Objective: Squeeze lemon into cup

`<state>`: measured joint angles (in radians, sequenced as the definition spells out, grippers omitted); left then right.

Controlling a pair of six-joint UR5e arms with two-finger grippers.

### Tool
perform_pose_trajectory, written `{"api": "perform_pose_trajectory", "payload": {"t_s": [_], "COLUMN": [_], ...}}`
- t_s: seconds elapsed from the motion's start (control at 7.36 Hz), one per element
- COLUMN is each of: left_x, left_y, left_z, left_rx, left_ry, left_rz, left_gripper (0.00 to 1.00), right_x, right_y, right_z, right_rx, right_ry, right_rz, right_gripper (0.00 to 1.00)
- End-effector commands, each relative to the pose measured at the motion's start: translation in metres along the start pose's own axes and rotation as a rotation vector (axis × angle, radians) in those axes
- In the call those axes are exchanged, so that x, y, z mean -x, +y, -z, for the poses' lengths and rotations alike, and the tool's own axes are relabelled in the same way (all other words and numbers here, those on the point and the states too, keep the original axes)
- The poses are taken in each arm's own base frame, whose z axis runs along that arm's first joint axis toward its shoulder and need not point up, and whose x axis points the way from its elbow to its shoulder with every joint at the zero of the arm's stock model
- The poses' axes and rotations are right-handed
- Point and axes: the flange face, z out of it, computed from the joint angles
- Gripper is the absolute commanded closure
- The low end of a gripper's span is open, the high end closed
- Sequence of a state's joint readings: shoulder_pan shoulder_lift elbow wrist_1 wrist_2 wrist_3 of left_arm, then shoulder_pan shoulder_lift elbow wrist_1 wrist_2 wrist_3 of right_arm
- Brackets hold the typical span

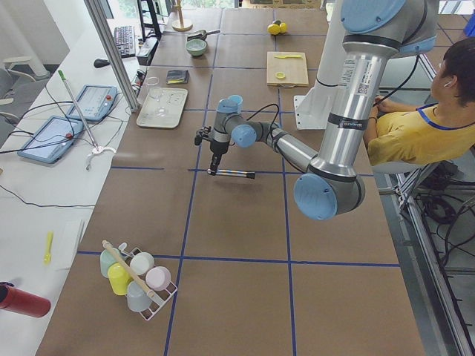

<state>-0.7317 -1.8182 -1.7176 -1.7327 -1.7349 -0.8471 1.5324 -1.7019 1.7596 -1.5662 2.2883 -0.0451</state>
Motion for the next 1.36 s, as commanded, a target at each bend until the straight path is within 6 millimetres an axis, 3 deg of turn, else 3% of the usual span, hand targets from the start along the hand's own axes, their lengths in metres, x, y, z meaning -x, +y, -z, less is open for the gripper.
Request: {"api": "perform_pose_trajectory", "payload": {"t_s": [0.0,0.14,0.27,0.41,0.54,0.68,0.82,0.95,1.09,1.22], "left_x": [0.004,0.005,0.003,0.005,0.013,0.04,0.08,0.133,0.187,0.257], "left_y": [0.0,0.0,-0.002,-0.006,-0.018,-0.039,-0.063,-0.084,-0.093,-0.09], "left_z": [-0.018,-0.018,-0.016,-0.014,-0.006,0.014,0.049,0.079,0.094,0.109], "left_rx": [0.003,0.003,0.001,-0.004,-0.022,-0.027,-0.046,-0.08,-0.088,-0.097], "left_ry": [-0.004,-0.006,-0.002,-0.003,-0.001,0.032,0.091,0.096,0.089,0.076], "left_rz": [0.031,0.03,0.023,0.018,0.011,-0.053,-0.148,-0.216,-0.276,-0.322], "left_gripper": [1.0,0.96,0.63,0.01,0.0,0.0,0.0,0.0,0.0,0.0], "right_x": [0.0,0.002,0.002,0.001,0.002,0.002,0.002,0.002,0.002,0.002], "right_y": [0.0,-0.003,-0.003,-0.003,-0.003,-0.004,-0.004,-0.004,-0.004,-0.004], "right_z": [0.001,0.002,0.002,0.002,0.002,0.003,0.003,0.003,0.003,0.003], "right_rx": [-0.002,-0.005,-0.005,-0.004,-0.005,-0.006,-0.006,-0.006,-0.006,-0.006], "right_ry": [0.001,0.001,0.001,0.001,0.0,0.0,0.0,0.0,0.0,-0.002], "right_rz": [0.001,0.002,0.001,0.001,0.001,0.002,0.002,0.0,0.0,0.0], "right_gripper": [0.0,0.0,0.0,0.0,0.0,0.0,0.0,0.0,0.0,0.0]}}
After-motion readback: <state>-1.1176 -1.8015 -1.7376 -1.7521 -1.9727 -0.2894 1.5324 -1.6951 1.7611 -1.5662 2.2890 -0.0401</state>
